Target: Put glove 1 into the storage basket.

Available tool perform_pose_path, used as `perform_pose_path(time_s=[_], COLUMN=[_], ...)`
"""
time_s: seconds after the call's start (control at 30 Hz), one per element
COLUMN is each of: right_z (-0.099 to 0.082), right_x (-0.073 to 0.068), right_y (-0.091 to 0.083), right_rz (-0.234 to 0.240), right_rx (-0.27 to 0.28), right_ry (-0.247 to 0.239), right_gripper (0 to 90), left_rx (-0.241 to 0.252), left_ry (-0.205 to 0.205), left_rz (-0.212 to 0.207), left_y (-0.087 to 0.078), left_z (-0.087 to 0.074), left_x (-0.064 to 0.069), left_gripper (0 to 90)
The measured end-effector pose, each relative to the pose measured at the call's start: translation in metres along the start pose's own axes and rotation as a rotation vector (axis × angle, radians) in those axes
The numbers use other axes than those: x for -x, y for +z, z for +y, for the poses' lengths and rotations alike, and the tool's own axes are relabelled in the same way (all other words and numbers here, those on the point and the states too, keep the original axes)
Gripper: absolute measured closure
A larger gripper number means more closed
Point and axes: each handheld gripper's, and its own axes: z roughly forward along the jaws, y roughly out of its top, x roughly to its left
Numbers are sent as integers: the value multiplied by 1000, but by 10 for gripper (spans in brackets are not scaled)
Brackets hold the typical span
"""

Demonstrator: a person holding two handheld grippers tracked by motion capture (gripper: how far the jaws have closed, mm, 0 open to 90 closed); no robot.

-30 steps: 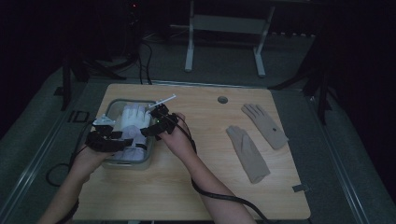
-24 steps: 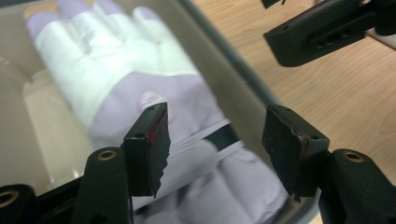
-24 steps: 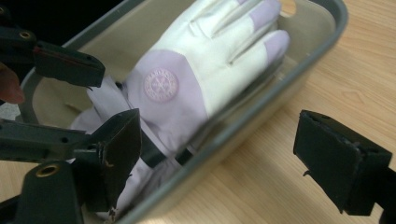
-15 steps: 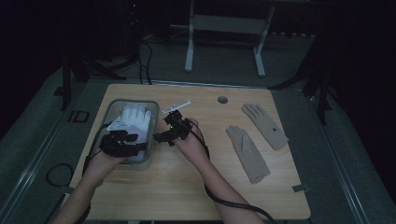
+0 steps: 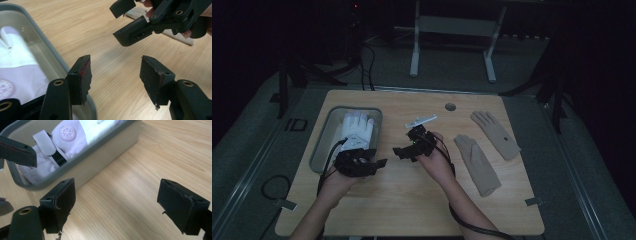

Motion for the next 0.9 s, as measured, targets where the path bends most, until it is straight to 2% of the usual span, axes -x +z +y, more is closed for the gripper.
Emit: perform_pose_path(time_s=[0.17,0.2,0.3,0.37,0.47,0.57,0.6,0.77,0.8,0.83,0.9], right_z=[-9,-14,-19,-25,-34,-40,-47,-60,-63,-66,-71], right_x=[8,13,17,20,25,27,30,36,37,41,44], right_y=[-14,-20,-25,-29,-36,-39,-41,-43,-43,-44,-47], right_rz=[-22,-31,-42,-49,-51,-57,-60,-49,-43,-33,-25], right_rx=[12,14,12,15,25,29,25,23,27,38,51], right_ry=[3,23,28,24,-2,-8,-9,11,23,43,46], right_gripper=[159,158,143,142,137,136,136,134,134,135,135], left_rx=[13,21,24,20,22,21,18,6,4,-1,1], left_ry=[19,25,22,25,22,29,42,56,61,66,75], left_rz=[-2,-5,-16,-16,-46,-57,-53,-71,-89,-89,-105], left_y=[7,10,14,18,26,30,35,43,45,46,50], left_z=[-2,-4,-6,-8,-13,-15,-17,-21,-22,-23,-26], left_x=[10,14,18,22,28,31,35,42,43,44,46], left_gripper=[426,426,426,426,425,420,395,243,243,206,151])
